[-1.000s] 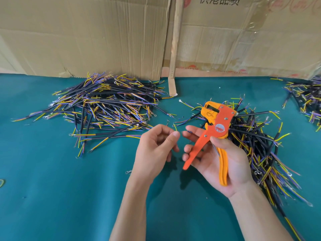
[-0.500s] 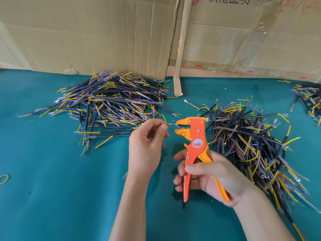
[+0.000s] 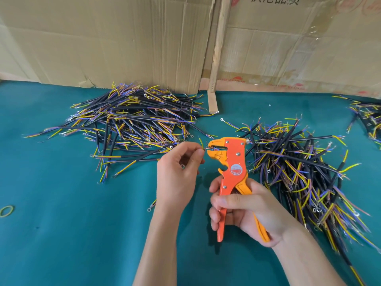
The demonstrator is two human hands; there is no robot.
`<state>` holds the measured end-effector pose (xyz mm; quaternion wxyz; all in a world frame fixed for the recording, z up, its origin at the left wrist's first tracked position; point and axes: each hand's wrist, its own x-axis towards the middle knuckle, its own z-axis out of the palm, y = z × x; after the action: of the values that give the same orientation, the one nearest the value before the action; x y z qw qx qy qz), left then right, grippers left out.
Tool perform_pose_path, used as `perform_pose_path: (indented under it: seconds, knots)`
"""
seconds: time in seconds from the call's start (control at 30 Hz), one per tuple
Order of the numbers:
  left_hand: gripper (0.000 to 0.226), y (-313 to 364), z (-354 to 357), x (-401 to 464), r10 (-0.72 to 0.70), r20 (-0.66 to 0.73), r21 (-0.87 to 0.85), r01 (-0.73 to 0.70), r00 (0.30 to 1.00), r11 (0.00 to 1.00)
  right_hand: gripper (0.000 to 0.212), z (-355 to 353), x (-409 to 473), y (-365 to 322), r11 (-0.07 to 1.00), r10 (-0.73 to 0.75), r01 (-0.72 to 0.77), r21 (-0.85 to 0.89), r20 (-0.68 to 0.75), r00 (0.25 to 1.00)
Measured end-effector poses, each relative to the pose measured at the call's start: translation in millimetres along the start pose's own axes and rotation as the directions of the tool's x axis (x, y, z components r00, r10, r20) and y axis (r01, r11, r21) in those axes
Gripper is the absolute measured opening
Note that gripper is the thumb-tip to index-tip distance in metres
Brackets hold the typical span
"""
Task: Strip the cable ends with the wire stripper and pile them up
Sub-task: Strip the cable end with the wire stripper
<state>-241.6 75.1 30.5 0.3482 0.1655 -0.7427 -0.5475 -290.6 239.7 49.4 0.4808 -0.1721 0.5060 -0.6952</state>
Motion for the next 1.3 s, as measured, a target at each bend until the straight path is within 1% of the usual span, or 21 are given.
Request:
perform_pose_path:
  seconds: [0.13,0.47,0.63,0.8,0.87,0.9,0.97,1.07,1.13,1.23,1.3]
  knots:
    - [0.016,0,0,0,0.006,0.013,0.034,-0.007,1.0,0.999,0.02,-1,0,1,1.0,-0.005,0.005,0.008,0.024,1.0]
    - [0.018,4,0,-2,0.007,0.013,0.042,-0.007,1.0,0.999,0.02,-2,1,1,0.999,-0.002,0.001,0.045,0.032,0.999]
    - [0.021,3,0,-2,0.006,0.028,0.053,-0.007,1.0,0.999,0.021,-1,1,2,0.998,0.039,-0.037,0.06,-0.036,0.999]
    - [0.022,4,0,-2,0.007,0.036,0.062,-0.01,0.999,0.998,0.037,3,4,3,0.999,0.022,-0.015,0.043,-0.161,0.987]
    - [0.022,3,1,-2,0.006,0.032,0.062,-0.008,0.999,0.998,0.039,6,5,4,0.999,0.009,-0.001,0.044,-0.171,0.985]
    - [0.022,4,1,-2,0.008,0.026,0.056,-0.009,1.0,0.998,0.038,6,4,4,0.998,0.004,0.007,0.064,-0.162,0.987]
    - [0.021,3,1,-2,0.014,0.002,0.048,-0.014,1.0,0.999,0.028,5,4,3,0.992,-0.002,0.017,0.123,-0.115,0.993]
    - [0.018,1,0,-1,0.005,-0.037,0.049,-0.003,0.999,0.999,0.016,2,2,-1,0.992,-0.001,0.01,0.127,-0.066,0.998]
    - [0.017,0,0,0,-0.008,-0.046,0.034,0.009,0.999,0.999,0.02,-4,1,-2,0.992,0.0,0.006,0.125,-0.051,0.999]
    - [0.016,1,1,-1,-0.019,-0.058,0.027,0.021,0.998,0.999,0.033,-7,-1,-2,0.995,0.034,-0.034,0.093,0.007,0.999]
    - [0.014,1,0,-1,-0.025,-0.057,0.032,0.027,0.998,0.999,0.039,-6,-1,-1,0.996,0.04,-0.04,0.079,0.009,0.999]
